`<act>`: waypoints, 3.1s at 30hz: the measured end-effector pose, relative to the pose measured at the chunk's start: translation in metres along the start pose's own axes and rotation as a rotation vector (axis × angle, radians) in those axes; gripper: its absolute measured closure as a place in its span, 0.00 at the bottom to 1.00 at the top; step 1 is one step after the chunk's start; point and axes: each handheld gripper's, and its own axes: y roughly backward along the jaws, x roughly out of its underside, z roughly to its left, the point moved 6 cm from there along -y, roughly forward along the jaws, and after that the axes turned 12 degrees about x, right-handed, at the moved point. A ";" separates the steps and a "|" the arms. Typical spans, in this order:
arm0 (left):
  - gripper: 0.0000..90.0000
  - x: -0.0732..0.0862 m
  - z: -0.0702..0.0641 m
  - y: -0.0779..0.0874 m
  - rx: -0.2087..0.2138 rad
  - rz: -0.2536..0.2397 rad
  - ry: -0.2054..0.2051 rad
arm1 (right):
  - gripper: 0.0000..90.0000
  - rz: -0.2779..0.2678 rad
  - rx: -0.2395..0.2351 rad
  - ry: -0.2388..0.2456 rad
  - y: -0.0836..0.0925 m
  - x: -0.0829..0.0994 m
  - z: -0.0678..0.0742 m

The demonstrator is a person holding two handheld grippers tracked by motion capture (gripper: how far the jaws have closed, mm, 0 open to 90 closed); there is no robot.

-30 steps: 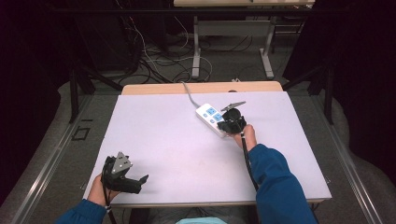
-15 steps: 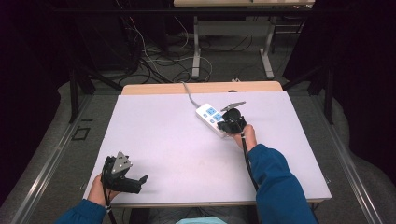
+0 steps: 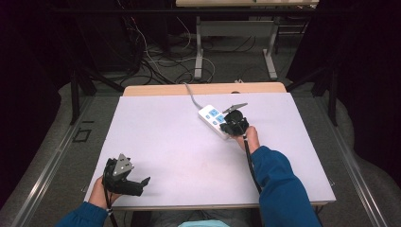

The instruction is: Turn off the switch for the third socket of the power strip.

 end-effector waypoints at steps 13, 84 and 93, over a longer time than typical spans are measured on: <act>0.00 0.000 0.000 0.000 -0.001 -0.003 0.003 | 1.00 -0.002 0.007 0.036 0.000 -0.001 0.000; 0.00 0.000 0.000 0.001 0.014 0.000 0.008 | 0.95 -0.036 0.051 0.050 0.009 -0.006 -0.002; 0.00 0.000 0.000 0.001 0.012 -0.008 0.008 | 0.51 -0.053 0.018 0.041 0.029 -0.007 -0.003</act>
